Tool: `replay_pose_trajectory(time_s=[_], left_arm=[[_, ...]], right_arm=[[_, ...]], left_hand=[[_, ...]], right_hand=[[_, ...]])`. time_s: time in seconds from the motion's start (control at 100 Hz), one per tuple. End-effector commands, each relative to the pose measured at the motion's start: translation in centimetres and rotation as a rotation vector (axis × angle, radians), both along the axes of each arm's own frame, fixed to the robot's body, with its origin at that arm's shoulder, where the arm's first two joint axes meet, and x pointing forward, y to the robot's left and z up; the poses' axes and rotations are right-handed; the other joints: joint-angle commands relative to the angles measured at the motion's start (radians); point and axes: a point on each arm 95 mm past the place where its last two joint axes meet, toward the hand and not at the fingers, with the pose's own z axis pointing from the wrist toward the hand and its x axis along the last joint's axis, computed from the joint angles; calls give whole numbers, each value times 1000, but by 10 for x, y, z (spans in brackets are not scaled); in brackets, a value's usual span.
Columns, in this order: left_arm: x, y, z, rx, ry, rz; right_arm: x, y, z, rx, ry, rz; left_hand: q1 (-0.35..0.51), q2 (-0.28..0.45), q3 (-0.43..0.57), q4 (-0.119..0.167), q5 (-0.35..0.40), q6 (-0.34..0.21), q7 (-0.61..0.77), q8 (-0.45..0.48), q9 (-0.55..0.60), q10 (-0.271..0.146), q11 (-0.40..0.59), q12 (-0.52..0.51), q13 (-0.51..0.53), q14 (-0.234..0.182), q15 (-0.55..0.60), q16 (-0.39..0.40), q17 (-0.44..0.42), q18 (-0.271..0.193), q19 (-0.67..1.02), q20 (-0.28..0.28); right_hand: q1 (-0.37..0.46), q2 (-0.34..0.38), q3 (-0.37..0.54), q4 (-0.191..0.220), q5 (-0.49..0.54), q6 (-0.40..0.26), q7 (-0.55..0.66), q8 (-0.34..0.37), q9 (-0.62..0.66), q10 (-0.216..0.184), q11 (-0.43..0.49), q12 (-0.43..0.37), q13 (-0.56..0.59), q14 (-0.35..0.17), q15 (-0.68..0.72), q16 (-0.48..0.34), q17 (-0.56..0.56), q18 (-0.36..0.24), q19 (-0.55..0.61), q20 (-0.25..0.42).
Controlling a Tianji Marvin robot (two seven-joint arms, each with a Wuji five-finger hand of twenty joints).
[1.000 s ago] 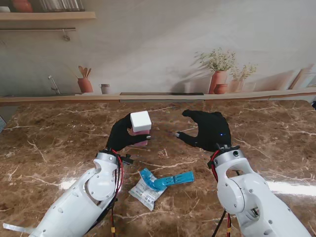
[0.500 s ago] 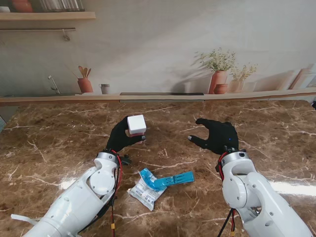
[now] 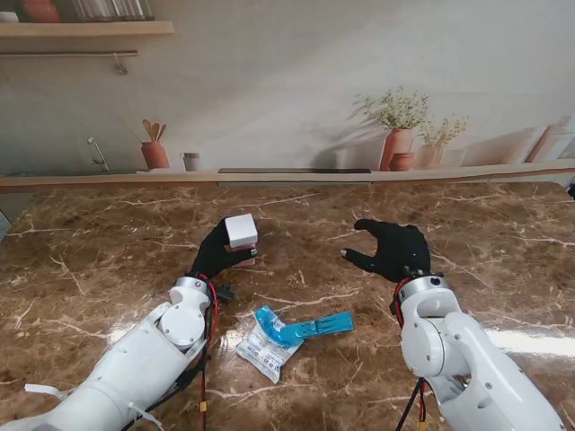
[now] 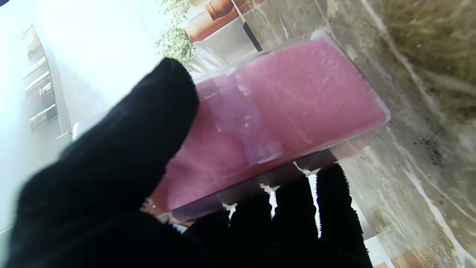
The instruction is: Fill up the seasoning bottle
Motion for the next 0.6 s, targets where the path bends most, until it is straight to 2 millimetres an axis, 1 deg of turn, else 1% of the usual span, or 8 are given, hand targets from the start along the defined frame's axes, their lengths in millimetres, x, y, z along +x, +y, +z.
replay_pose_trajectory(time_s=[0.0,0.12,0.26,0.37,0.41,0.46,0.49,0.59], left_arm=[[0,-4,1,0,8,-7],[0,-2,-4,16,34,-12],[-1,-1,-6,33,50,-15],[-1,1,-7,46,57,-16],[-2,1,-7,51,59,-15],[-2,3,-8,65,64,-19],[-2,4,-9,73,65,-19],[-2,7,-12,85,77,-19]], right_arm=[[0,-1,-5,1,22,-4],[1,-1,-8,-4,23,2],[2,-1,-11,3,31,-2],[2,-1,-12,7,28,-5],[2,-1,-12,7,26,-6],[2,-2,-12,8,23,-8],[2,-2,-12,9,22,-10],[2,-3,-14,14,20,-16]], left_hand=[[9,184,173,128,0,-182,136,49,-27,-41,-13,-9,-20,-49,-4,-14,-19,-54,-25,-3],[-4,170,163,126,-33,-154,114,31,-42,-38,-13,-9,-29,-46,-7,-15,-27,-53,-29,-1],[-18,147,154,124,-67,-113,70,-22,-62,-30,-10,-7,-41,-38,-14,-14,-37,-49,-39,3],[-28,129,146,122,-111,-63,-34,-156,-84,-38,-2,-4,-53,-36,-25,-11,-47,-49,-56,14],[-30,120,150,121,-117,-40,-99,-240,-89,-39,0,-3,-56,-34,-28,-10,-50,-47,-61,19],[-31,111,141,119,-110,-3,-212,-376,-103,-36,-1,-3,-66,-33,-37,-11,-57,-44,-71,23],[-35,105,143,119,-102,6,-226,-412,-106,-38,-1,-3,-68,-36,-39,-10,-58,-47,-75,24],[-48,79,137,116,-98,21,-259,-471,-126,-35,-6,-5,-86,-36,-50,-12,-72,-51,-91,25]], right_hand=[[5,21,4,40,0,-18,2,-13,-13,10,-1,-1,-37,4,7,-8,-14,9,16,-1],[6,18,8,41,1,-21,4,-13,-10,8,2,2,-34,4,9,-6,-12,8,18,0],[8,16,9,41,-2,-21,4,-13,-14,8,1,4,-37,5,9,-5,-15,10,17,1],[9,15,9,41,-3,-21,3,-13,-17,10,1,4,-38,5,9,-3,-16,11,16,1],[9,16,10,41,-3,-22,3,-13,-16,10,2,5,-37,4,10,-3,-16,11,16,2],[10,14,10,41,-3,-22,3,-13,-17,9,2,5,-38,4,10,-2,-17,11,16,2],[10,14,10,41,-4,-20,3,-13,-18,10,1,5,-38,4,10,-2,-16,11,17,3],[11,13,10,41,-5,-22,3,-13,-18,8,2,6,-38,4,10,-1,-15,11,18,4]])
